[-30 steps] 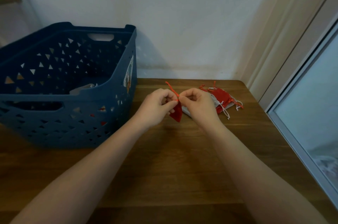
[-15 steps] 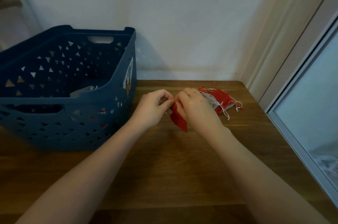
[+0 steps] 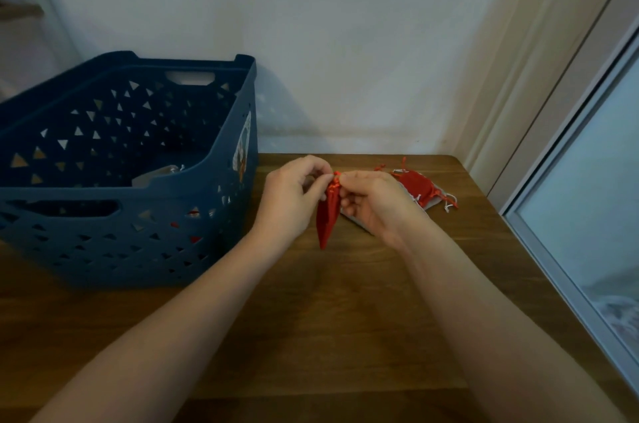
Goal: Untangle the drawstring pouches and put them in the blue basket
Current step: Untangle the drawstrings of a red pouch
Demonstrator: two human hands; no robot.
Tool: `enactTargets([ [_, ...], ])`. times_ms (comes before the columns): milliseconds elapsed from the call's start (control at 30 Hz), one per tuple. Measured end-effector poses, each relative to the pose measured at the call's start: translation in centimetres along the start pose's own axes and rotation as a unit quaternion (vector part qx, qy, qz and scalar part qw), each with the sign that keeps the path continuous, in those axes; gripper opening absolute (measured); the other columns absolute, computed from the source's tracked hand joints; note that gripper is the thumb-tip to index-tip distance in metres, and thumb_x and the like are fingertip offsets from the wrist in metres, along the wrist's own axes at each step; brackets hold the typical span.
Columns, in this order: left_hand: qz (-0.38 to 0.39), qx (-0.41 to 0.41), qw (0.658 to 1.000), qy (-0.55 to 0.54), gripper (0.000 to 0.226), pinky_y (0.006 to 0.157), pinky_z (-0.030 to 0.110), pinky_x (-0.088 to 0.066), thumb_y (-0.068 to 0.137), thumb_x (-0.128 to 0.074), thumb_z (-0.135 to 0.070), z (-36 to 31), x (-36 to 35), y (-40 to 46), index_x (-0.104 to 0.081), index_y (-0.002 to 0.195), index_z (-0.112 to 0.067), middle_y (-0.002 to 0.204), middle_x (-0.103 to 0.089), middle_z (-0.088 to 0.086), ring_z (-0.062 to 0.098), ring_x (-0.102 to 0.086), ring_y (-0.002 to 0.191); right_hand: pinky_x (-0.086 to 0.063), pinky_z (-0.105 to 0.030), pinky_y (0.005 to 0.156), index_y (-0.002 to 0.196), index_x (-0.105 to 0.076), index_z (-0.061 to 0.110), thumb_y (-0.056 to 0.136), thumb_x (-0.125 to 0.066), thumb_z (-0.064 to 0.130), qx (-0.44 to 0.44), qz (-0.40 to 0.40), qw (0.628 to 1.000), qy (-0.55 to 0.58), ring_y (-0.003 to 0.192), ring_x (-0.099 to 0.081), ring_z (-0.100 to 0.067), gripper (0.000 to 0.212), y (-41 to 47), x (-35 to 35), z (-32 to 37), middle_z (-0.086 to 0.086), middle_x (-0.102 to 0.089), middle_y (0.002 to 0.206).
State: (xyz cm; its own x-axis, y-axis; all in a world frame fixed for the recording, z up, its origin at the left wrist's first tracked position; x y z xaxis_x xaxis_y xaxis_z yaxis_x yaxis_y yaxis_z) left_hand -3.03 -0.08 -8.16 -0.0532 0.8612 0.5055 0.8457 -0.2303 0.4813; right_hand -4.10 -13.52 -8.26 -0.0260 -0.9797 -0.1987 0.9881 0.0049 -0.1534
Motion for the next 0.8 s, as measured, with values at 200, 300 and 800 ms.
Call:
enactTargets([
  [200, 0.034, -0.018, 0.996, 0.077, 0.021, 0.072, 0.009, -0.046, 0.087, -0.062, -0.022, 0.0, -0.4, 0.1, -0.063, 0.107, -0.015, 0.097, -0.055, -0.010, 0.001, -0.054, 0.085, -0.042, -0.022, 0.059, 0.082, -0.064, 0.004, 0.092, -0.051, 0.005, 0.009, -0.027, 0.998, -0.058, 0.061, -0.051, -0.012, 0.017, 0.0, 0.3, 0.0, -0.004, -0.057, 0.067],
  [300, 0.026, -0.032, 0.993, 0.107, 0.016, 0.073, 0.014, -0.047, 0.087, -0.063, -0.021, 0.3, -0.5, 0.4, -0.066, 0.100, -0.013, 0.093, -0.055, -0.008, 0.005, -0.055, 0.084, -0.043, -0.024, 0.064, 0.084, -0.065, 0.006, 0.092, -0.052, 0.008, 0.019, -0.035, 0.996, -0.083, 0.067, -0.053, -0.013, 0.016, 0.0, 0.1, 0.0, -0.004, -0.059, 0.071],
  [800, -0.001, -0.064, 0.978, 0.201, 0.012, 0.061, 0.016, -0.025, 0.095, -0.041, -0.022, 1.3, -0.3, 0.1, -0.046, 0.085, -0.022, 0.083, -0.044, -0.010, 0.005, -0.036, 0.081, -0.038, -0.014, 0.049, 0.078, -0.058, 0.009, 0.086, -0.050, -0.009, 0.118, -0.064, 0.990, -0.051, 0.053, -0.048, -0.007, 0.021, -0.6, -0.5, 1.7, -0.003, -0.052, 0.064],
])
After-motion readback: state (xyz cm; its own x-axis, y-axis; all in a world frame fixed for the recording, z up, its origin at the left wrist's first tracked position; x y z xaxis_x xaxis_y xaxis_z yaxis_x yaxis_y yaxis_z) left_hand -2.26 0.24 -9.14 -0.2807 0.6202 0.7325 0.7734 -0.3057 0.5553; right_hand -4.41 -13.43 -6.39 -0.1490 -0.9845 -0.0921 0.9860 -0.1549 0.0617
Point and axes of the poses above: each hand's wrist, its own y-axis towards the middle knuckle, its own x-axis out of the back of the hand, z = x × y, the point moved 1 cm from there along y, towards the middle knuckle
